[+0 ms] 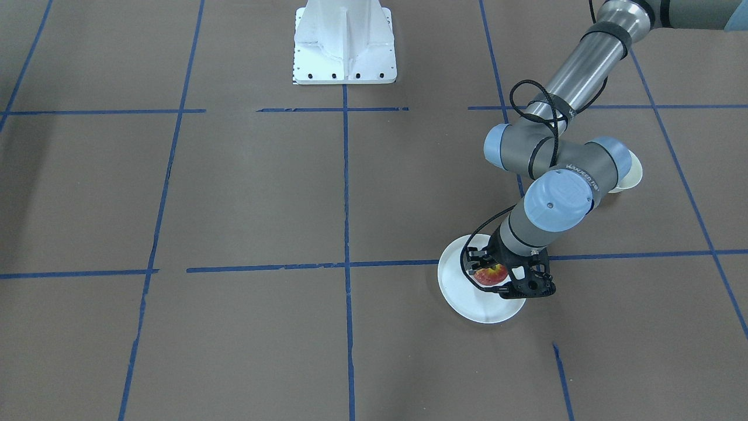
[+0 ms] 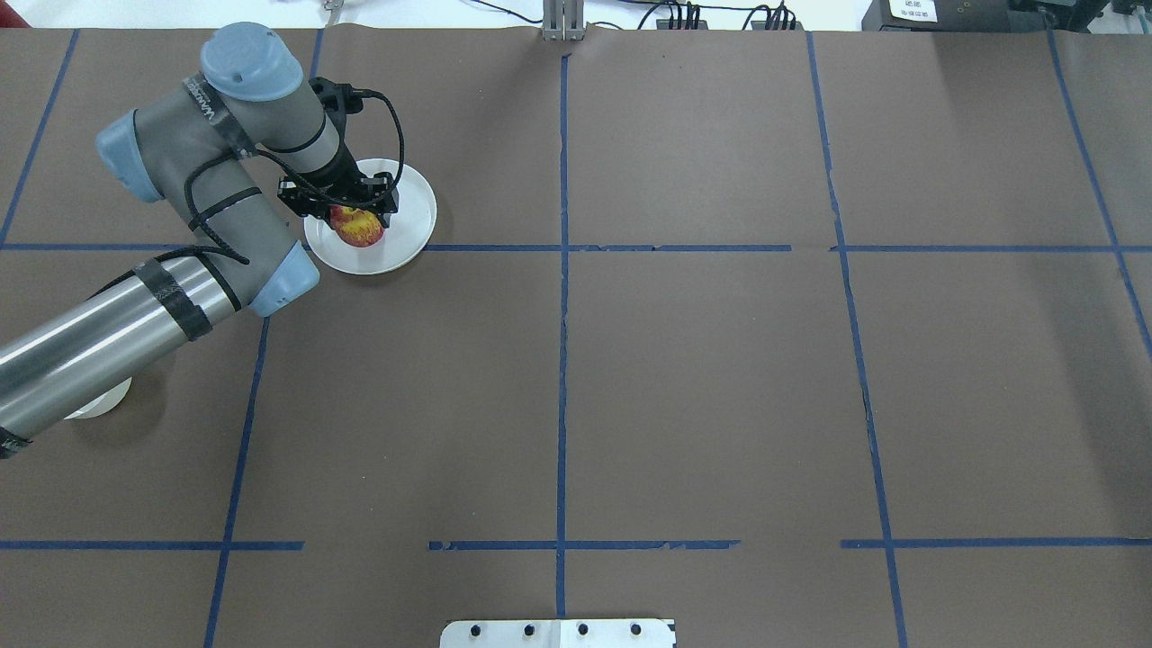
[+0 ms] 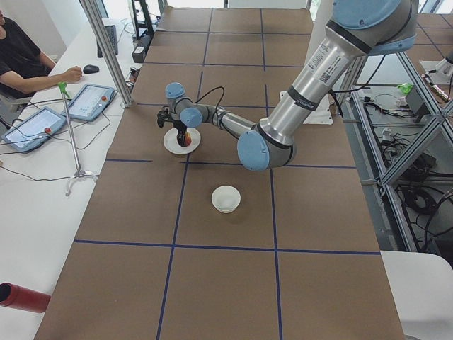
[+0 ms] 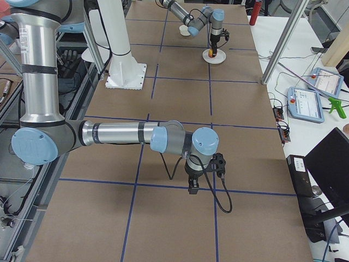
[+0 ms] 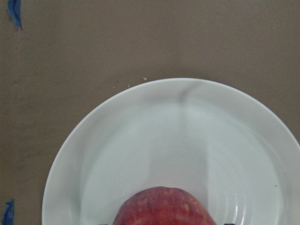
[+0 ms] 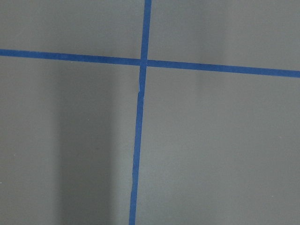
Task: Move apple from plate to bowl
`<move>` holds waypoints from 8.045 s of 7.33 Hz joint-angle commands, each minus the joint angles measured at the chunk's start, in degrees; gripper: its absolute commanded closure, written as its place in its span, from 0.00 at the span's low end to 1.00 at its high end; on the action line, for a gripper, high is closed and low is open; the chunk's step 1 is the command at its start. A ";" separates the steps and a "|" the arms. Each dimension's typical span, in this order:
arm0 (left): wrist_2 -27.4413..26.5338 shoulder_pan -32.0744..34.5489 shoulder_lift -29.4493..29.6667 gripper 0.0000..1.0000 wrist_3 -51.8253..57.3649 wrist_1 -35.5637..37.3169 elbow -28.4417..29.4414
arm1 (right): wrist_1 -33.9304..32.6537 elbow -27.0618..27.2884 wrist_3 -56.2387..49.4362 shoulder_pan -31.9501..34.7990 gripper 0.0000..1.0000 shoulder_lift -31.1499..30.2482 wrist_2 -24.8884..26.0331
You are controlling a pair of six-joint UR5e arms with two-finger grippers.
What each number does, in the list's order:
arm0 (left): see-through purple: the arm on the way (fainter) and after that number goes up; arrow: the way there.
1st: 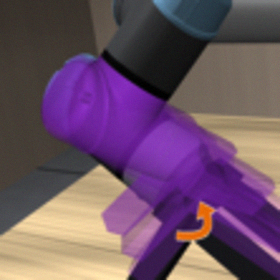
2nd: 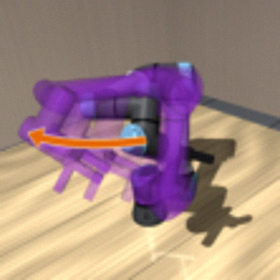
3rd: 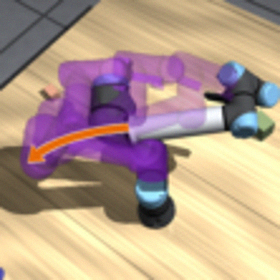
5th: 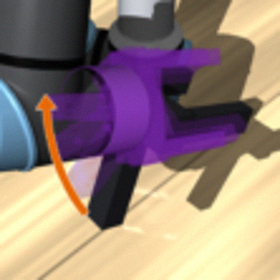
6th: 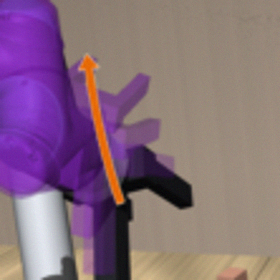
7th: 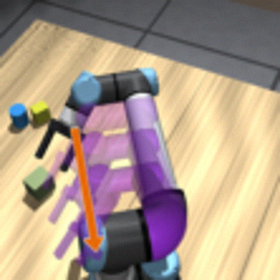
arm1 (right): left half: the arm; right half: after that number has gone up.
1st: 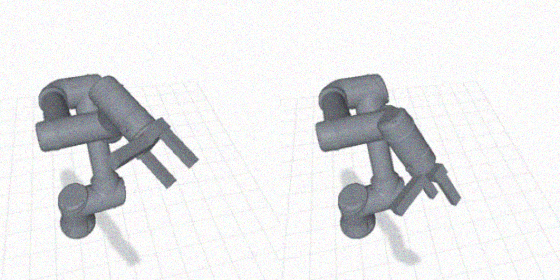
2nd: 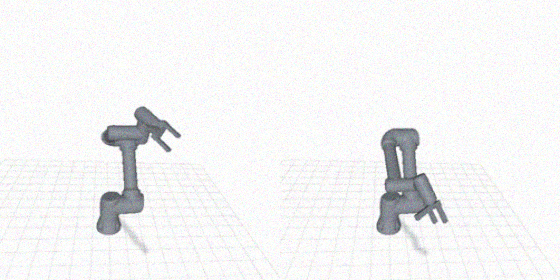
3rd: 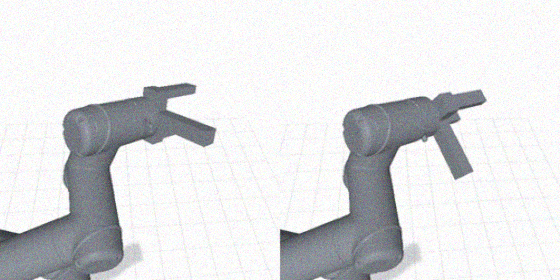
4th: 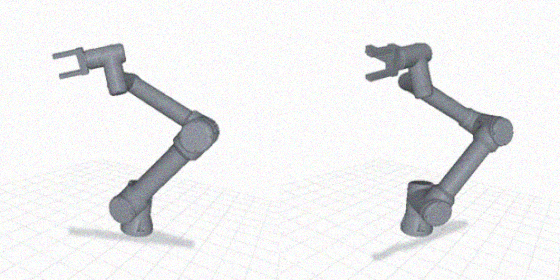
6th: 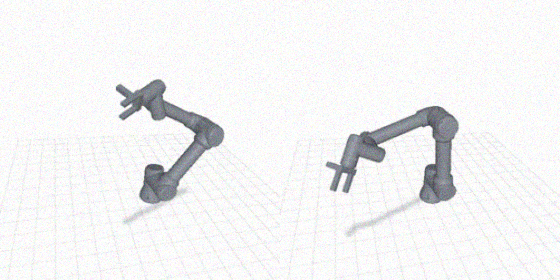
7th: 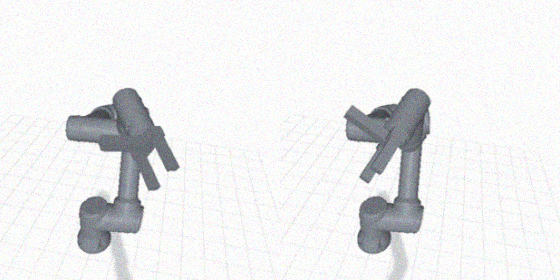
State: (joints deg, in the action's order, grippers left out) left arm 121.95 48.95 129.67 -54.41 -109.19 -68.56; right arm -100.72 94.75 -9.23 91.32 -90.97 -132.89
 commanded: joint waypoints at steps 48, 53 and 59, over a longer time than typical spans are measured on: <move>11.99 43.42 -43.54 0.00 57.58 19.10 -23.47 | 0.00 0.00 0.00 0.00 0.00 0.00 0.00; 11.99 43.33 -43.45 0.00 57.66 19.01 -23.46 | 0.00 0.00 0.00 0.00 0.00 0.00 0.00; 12.08 43.33 -43.45 0.00 57.66 18.49 -23.46 | 0.00 0.00 0.00 0.00 0.00 0.00 0.00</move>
State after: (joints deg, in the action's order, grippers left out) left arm 134.03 92.29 86.22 3.25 -90.60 -92.02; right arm -100.72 94.75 -9.23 91.32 -90.97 -132.89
